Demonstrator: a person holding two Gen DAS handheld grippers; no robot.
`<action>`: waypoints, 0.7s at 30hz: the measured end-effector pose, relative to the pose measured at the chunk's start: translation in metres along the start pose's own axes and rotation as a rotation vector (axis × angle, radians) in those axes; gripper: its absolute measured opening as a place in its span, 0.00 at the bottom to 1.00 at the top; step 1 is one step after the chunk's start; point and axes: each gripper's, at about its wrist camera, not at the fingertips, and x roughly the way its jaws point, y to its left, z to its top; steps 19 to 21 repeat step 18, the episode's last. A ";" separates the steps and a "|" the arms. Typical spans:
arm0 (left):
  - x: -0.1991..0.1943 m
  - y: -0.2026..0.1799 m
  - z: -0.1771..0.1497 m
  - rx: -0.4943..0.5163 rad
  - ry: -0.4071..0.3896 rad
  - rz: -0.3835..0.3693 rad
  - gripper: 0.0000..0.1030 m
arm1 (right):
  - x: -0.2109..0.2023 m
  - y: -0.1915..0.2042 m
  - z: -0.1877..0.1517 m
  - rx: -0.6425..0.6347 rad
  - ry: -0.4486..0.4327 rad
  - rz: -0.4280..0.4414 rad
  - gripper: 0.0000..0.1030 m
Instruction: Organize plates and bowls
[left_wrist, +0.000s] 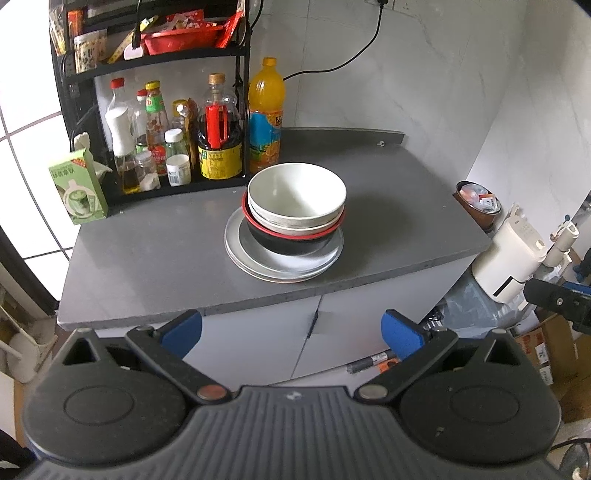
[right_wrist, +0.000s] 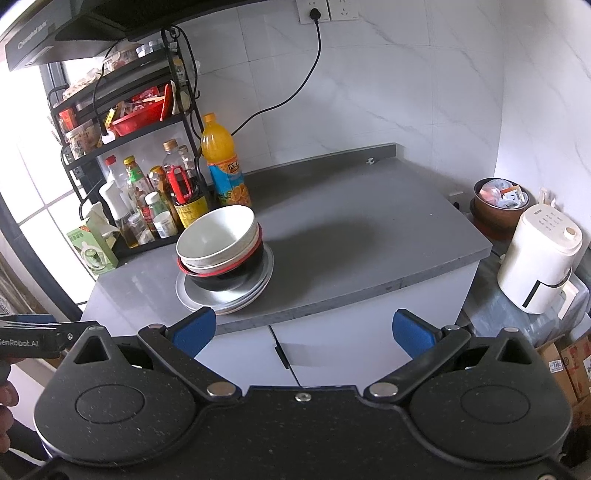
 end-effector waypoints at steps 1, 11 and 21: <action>0.001 0.000 0.000 -0.003 0.003 0.001 0.99 | 0.000 -0.001 0.000 -0.001 0.001 0.001 1.00; 0.008 -0.003 0.003 -0.019 0.024 0.001 0.99 | 0.005 -0.007 0.003 -0.010 0.006 0.008 1.00; 0.016 -0.010 0.007 -0.030 0.029 0.010 0.99 | 0.011 -0.020 0.007 -0.009 0.012 0.020 1.00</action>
